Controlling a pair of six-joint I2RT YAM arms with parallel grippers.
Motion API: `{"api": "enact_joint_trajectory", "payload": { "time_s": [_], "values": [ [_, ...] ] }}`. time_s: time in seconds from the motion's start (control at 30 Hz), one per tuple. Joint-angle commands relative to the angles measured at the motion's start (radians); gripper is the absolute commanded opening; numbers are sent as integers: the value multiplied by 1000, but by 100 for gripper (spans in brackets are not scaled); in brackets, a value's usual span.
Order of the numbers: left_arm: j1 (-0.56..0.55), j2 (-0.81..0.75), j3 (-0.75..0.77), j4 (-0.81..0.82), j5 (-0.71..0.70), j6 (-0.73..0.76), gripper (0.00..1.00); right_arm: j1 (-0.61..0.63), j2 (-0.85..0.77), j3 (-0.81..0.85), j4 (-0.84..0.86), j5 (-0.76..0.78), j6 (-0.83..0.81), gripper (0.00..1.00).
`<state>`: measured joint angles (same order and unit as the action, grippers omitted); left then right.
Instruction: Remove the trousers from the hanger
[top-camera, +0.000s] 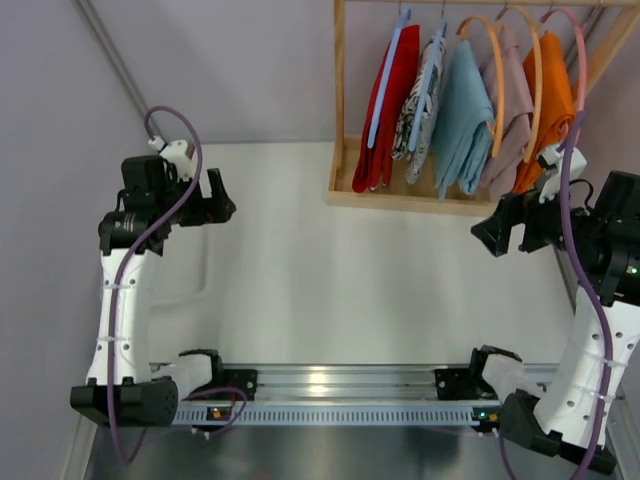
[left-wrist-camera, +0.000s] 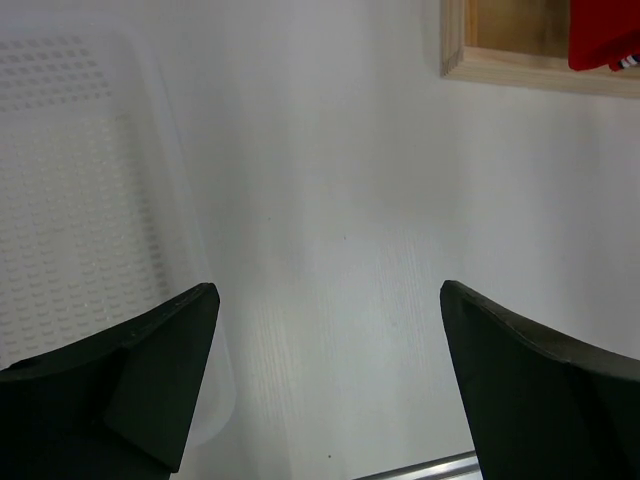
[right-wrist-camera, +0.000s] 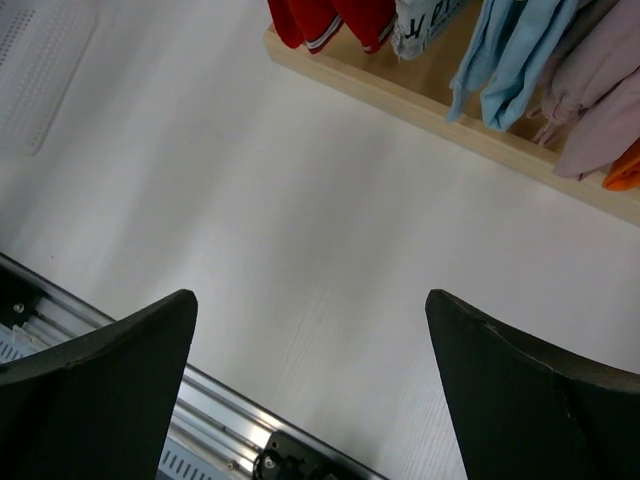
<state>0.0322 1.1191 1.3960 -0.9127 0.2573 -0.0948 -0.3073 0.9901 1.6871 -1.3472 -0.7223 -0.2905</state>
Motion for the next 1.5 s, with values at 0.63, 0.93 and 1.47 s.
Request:
{"api": "enact_joint_trajectory", "payload": {
  "time_s": [0.63,0.93,1.47],
  "values": [
    [-360,548,776,521,212,-433,90,39,59,40,-1,64,-6,99],
    [-531,677,759,847,307,-578,88,37,71,66,-3,98,4,99],
    [-583,875,842,1066,342,-798,81,28,58,34,-1,112,8,99]
  ]
}}
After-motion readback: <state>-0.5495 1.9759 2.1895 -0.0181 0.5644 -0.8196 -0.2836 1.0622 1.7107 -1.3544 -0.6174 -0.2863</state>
